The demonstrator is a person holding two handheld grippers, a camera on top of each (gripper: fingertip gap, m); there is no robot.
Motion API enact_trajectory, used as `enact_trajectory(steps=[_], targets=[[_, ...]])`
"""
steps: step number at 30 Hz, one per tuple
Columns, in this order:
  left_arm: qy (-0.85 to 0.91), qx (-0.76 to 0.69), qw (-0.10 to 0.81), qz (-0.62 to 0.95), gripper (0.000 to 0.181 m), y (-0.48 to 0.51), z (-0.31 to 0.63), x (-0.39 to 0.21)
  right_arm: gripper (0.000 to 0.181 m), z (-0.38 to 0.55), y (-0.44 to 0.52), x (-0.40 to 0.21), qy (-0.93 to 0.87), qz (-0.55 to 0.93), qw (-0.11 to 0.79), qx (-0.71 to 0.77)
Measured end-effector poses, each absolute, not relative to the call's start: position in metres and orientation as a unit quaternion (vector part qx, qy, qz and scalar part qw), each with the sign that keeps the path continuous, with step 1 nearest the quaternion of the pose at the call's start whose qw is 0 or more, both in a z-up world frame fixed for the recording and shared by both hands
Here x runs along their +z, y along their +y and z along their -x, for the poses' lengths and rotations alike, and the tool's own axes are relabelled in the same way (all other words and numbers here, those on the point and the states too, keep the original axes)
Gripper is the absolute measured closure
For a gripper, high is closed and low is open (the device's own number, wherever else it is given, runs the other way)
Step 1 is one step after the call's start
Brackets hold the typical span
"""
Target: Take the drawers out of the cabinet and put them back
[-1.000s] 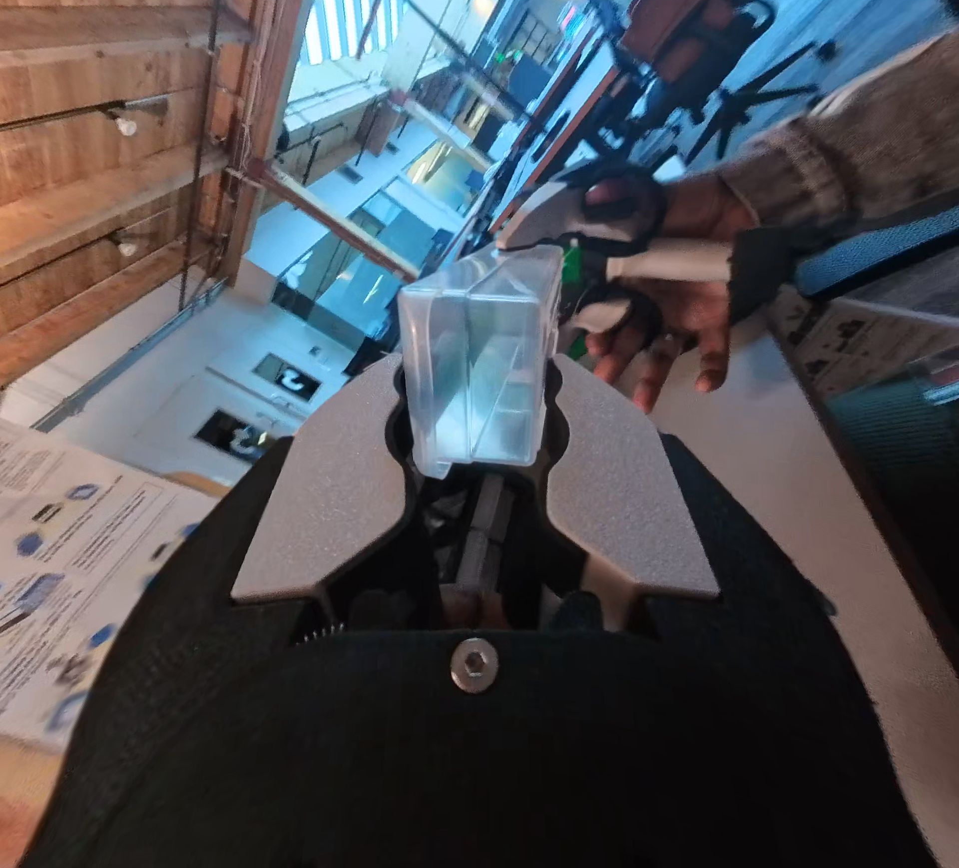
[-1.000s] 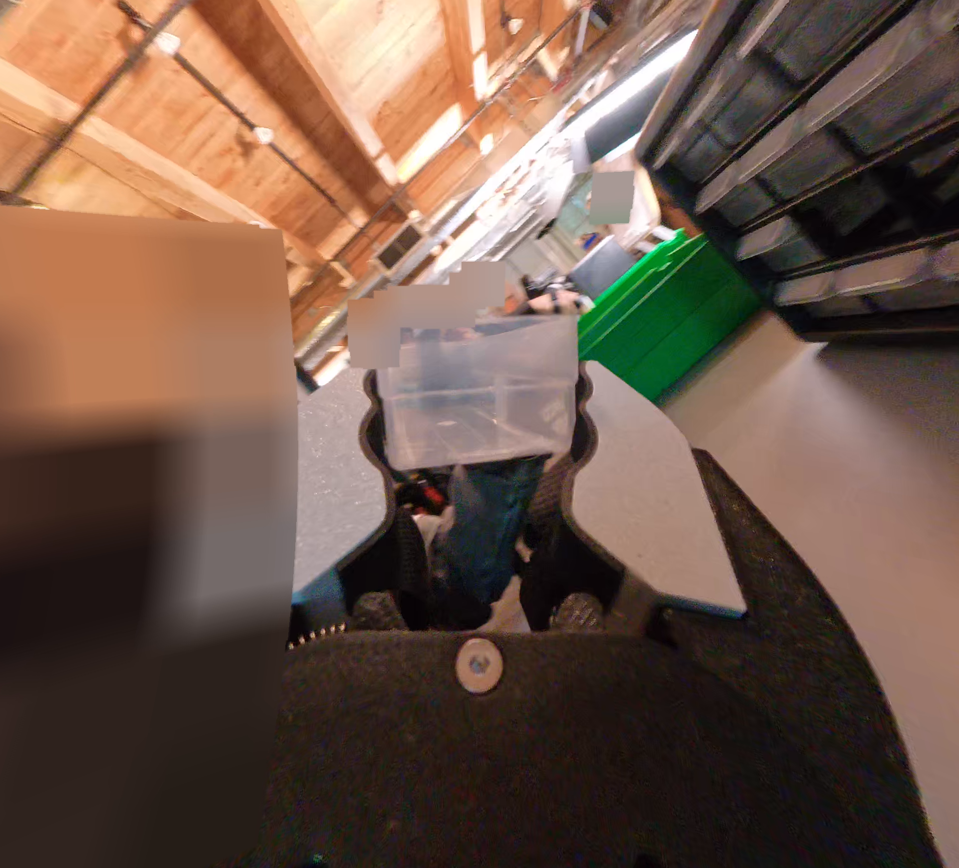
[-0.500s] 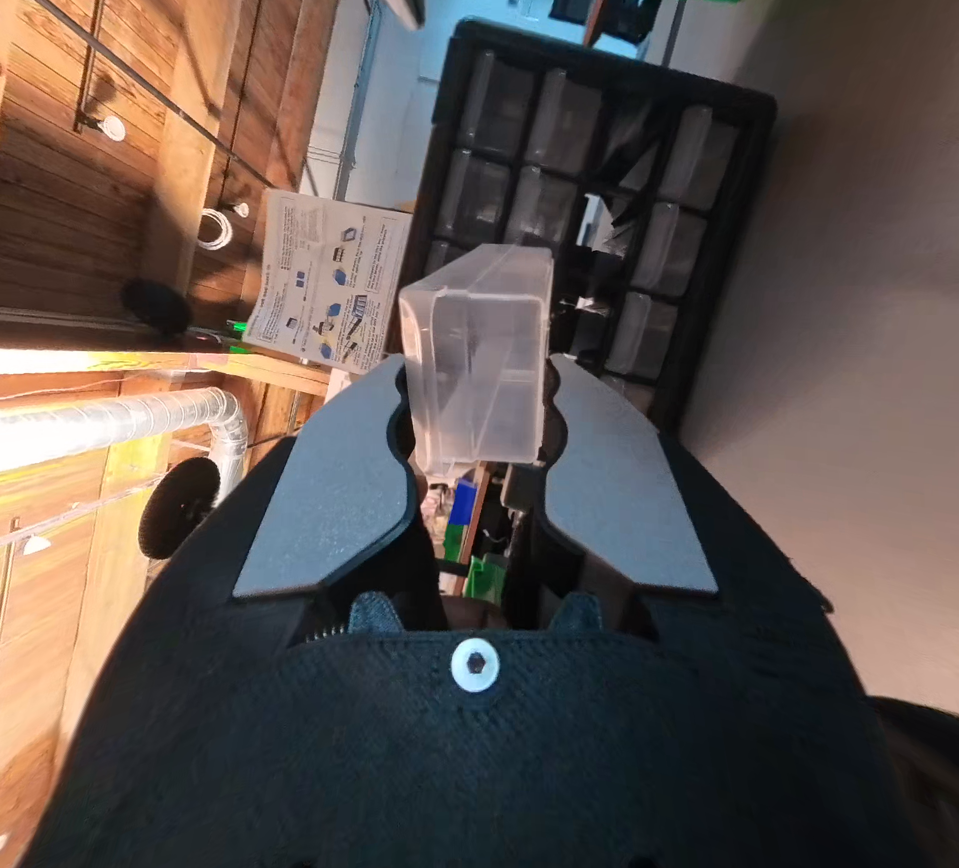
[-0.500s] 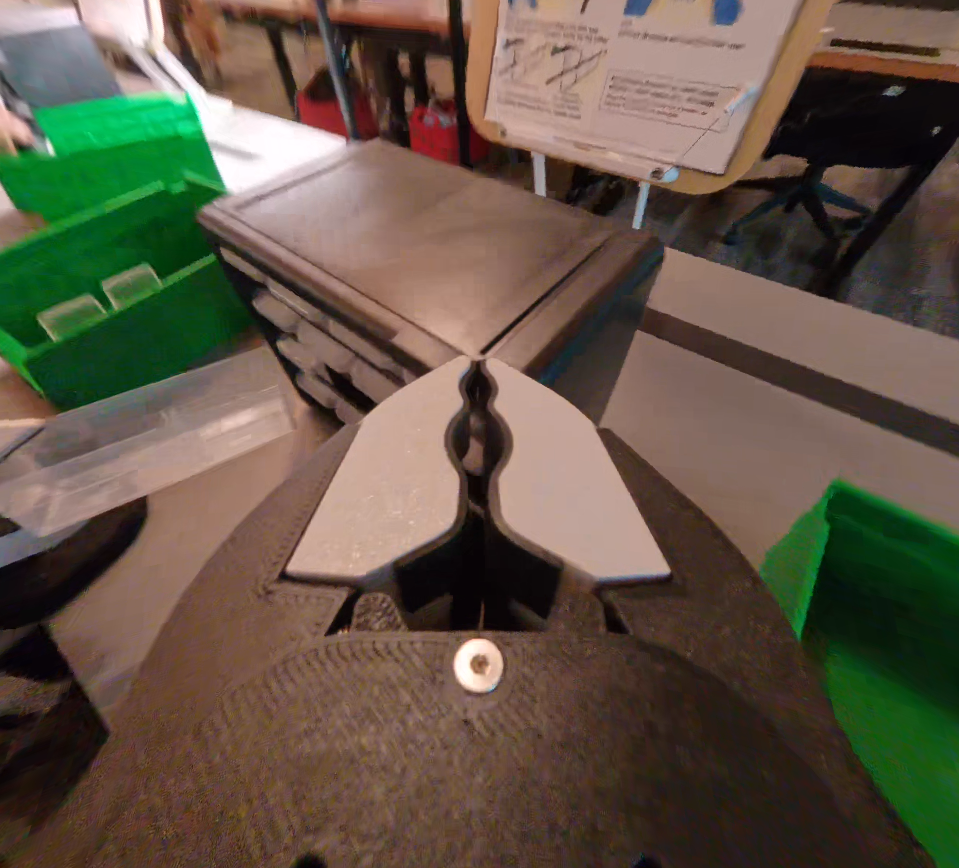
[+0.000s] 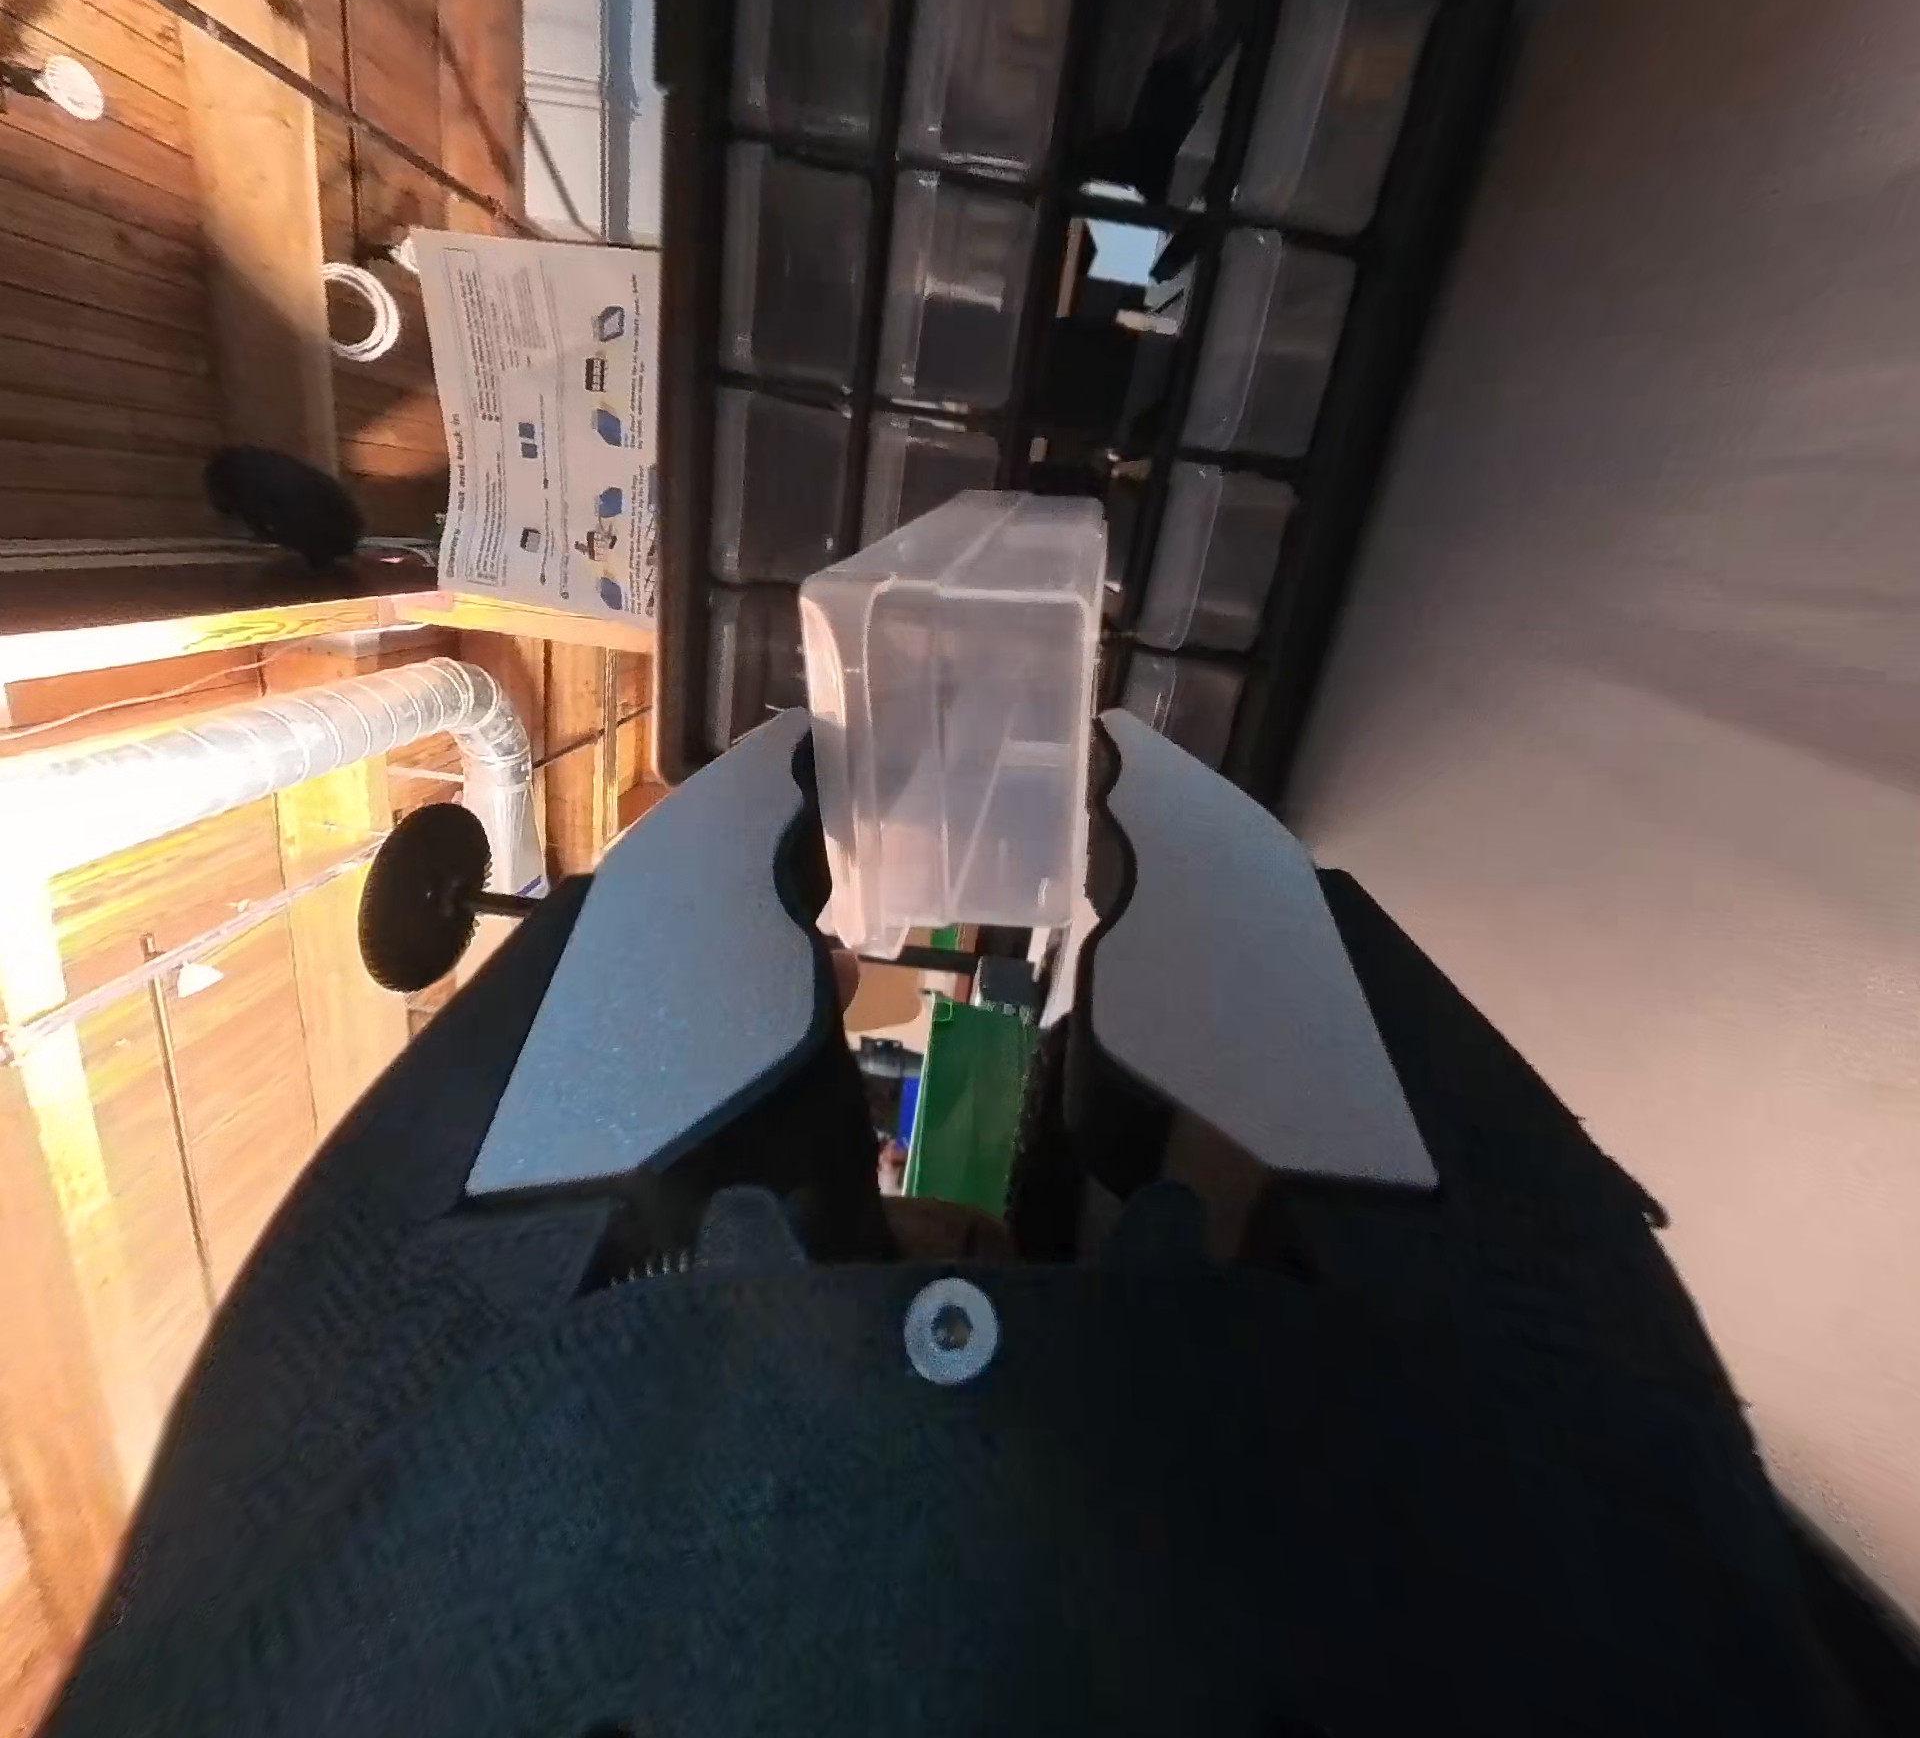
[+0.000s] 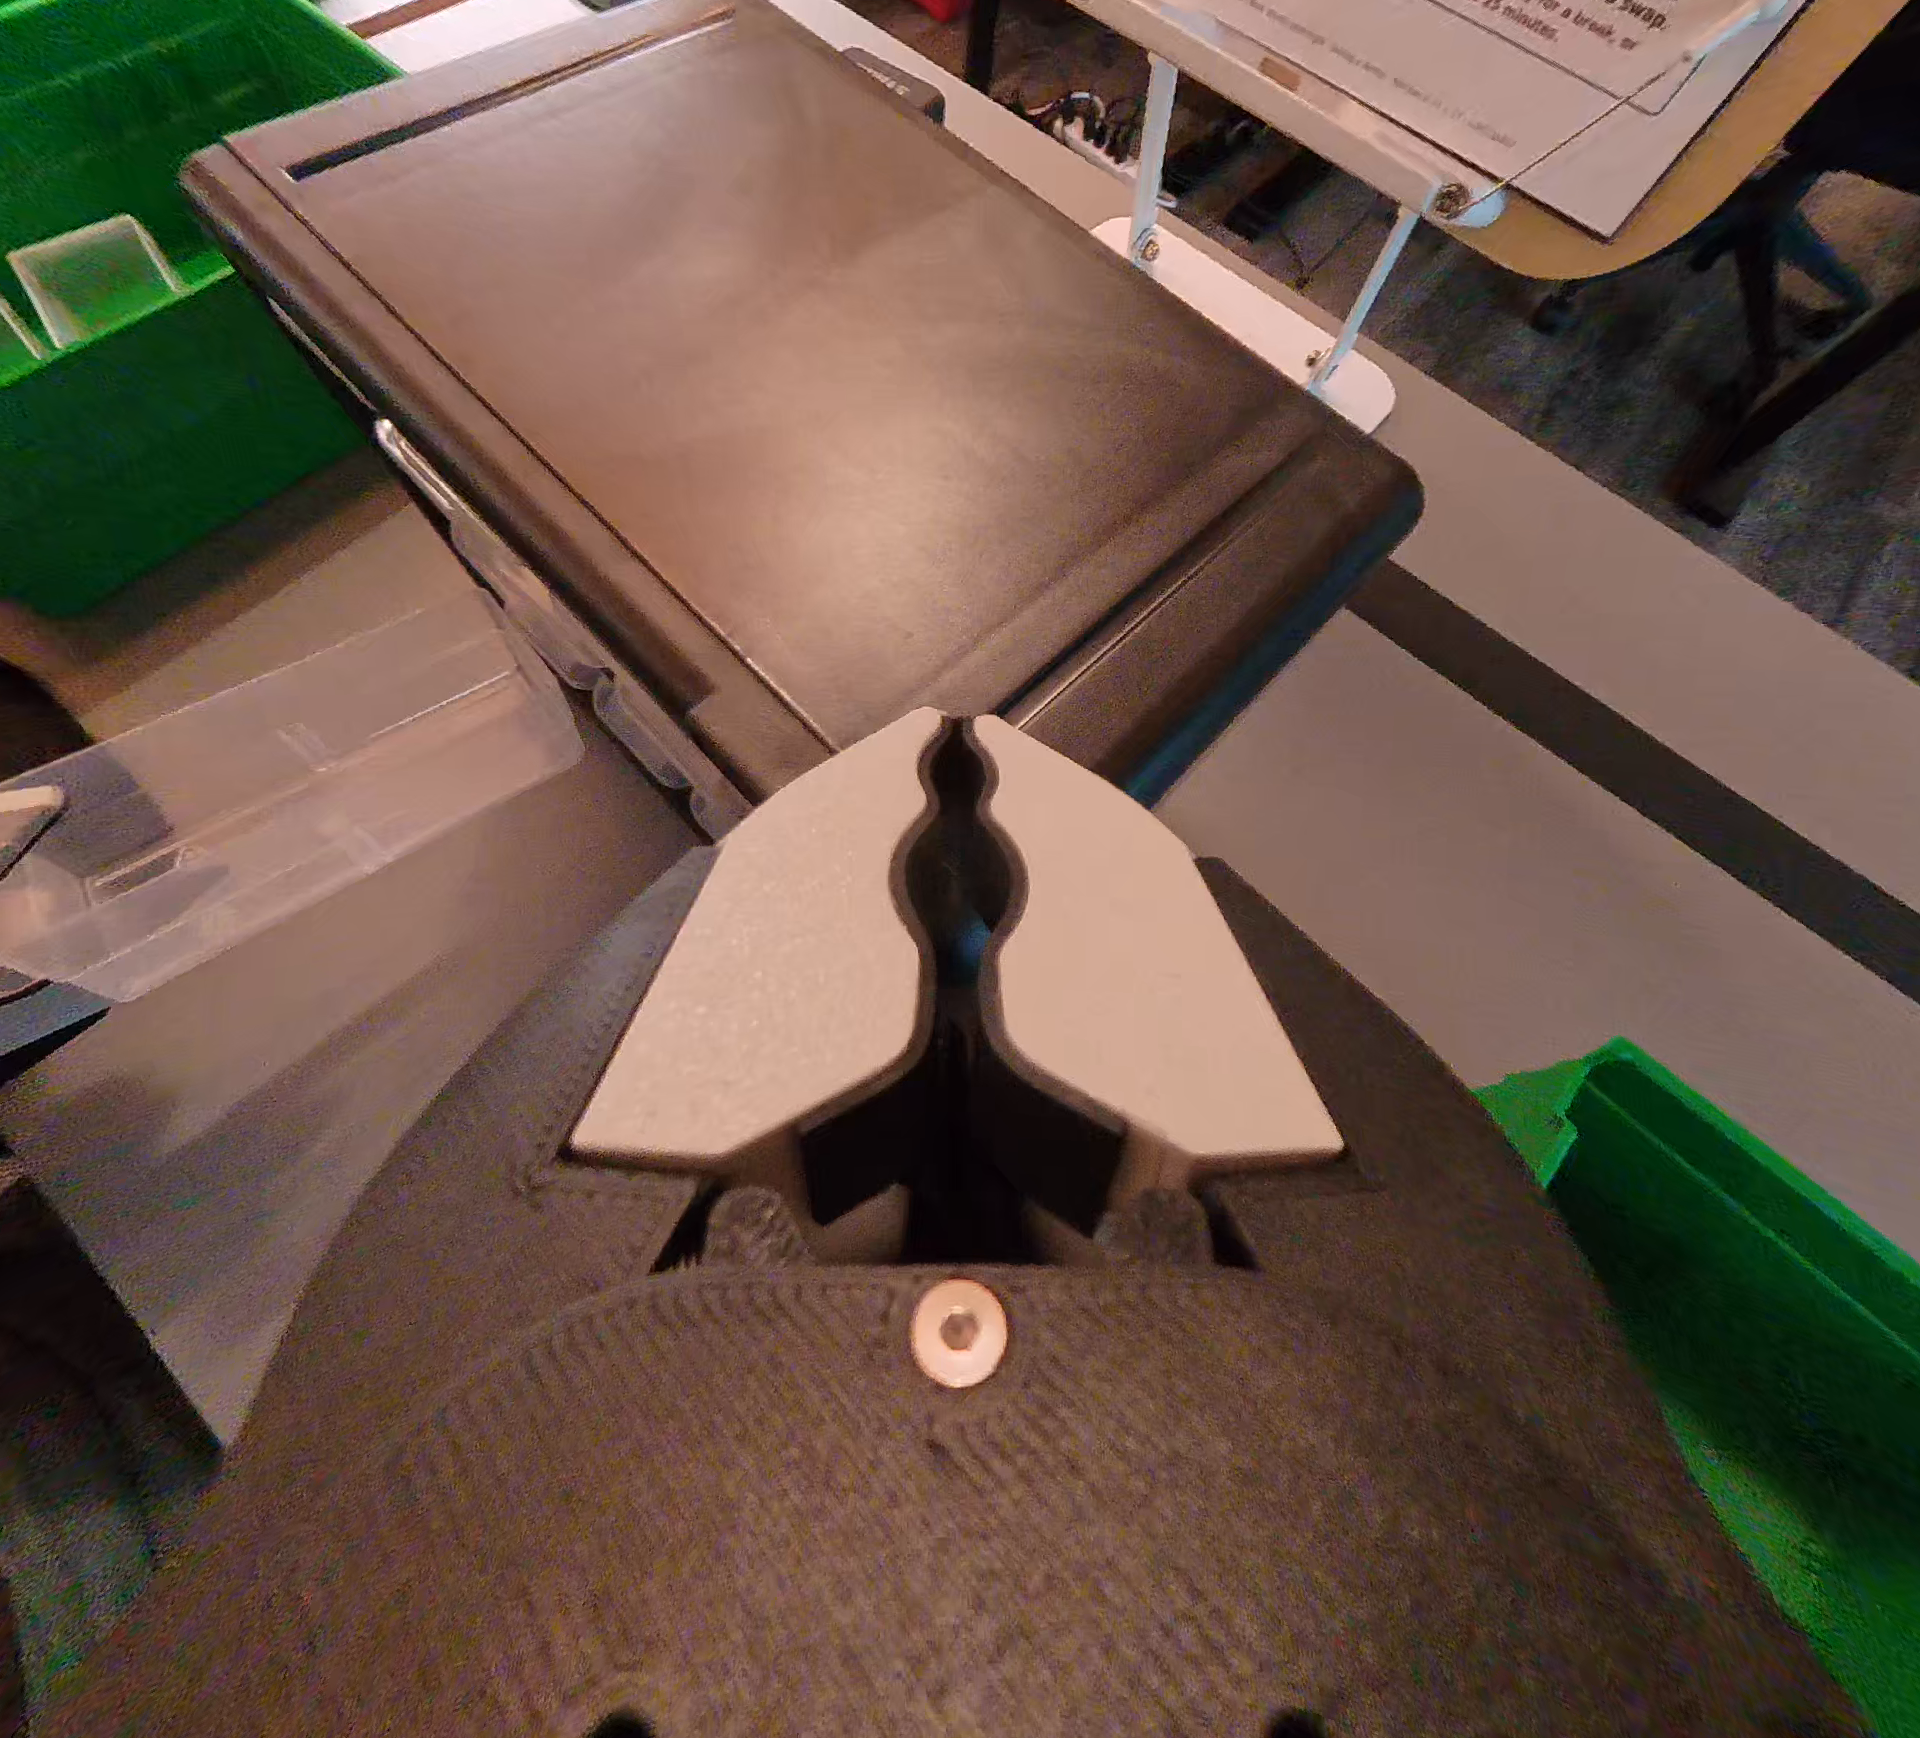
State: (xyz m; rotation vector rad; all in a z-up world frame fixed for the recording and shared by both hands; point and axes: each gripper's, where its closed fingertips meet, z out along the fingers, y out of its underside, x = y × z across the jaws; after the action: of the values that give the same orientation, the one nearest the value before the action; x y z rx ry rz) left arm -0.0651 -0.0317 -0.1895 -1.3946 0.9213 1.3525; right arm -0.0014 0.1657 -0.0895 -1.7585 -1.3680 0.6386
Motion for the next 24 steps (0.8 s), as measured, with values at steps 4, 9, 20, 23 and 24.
enact_trajectory(steps=[4,9,20,23,24], targets=[[0.395,0.571,0.453,0.559,0.134,-0.023,0.056,-0.193,0.181,0.001,0.166,-0.089,-0.540,0.694,0.406,0.247],[0.422,0.577,0.420,0.559,0.134,-0.008,0.056,-0.206,0.181,0.001,0.165,-0.089,-0.536,0.697,0.401,0.259],[0.418,0.604,0.398,0.550,0.134,0.004,0.062,-0.203,0.180,0.001,0.165,-0.089,-0.534,0.695,0.406,0.258],[0.418,0.614,0.391,0.543,0.134,0.009,0.062,-0.205,0.180,0.001,0.165,-0.089,-0.536,0.696,0.406,0.252],[0.420,0.617,0.388,0.541,0.134,0.011,0.061,-0.206,0.180,0.001,0.165,-0.089,-0.536,0.696,0.406,0.251]])
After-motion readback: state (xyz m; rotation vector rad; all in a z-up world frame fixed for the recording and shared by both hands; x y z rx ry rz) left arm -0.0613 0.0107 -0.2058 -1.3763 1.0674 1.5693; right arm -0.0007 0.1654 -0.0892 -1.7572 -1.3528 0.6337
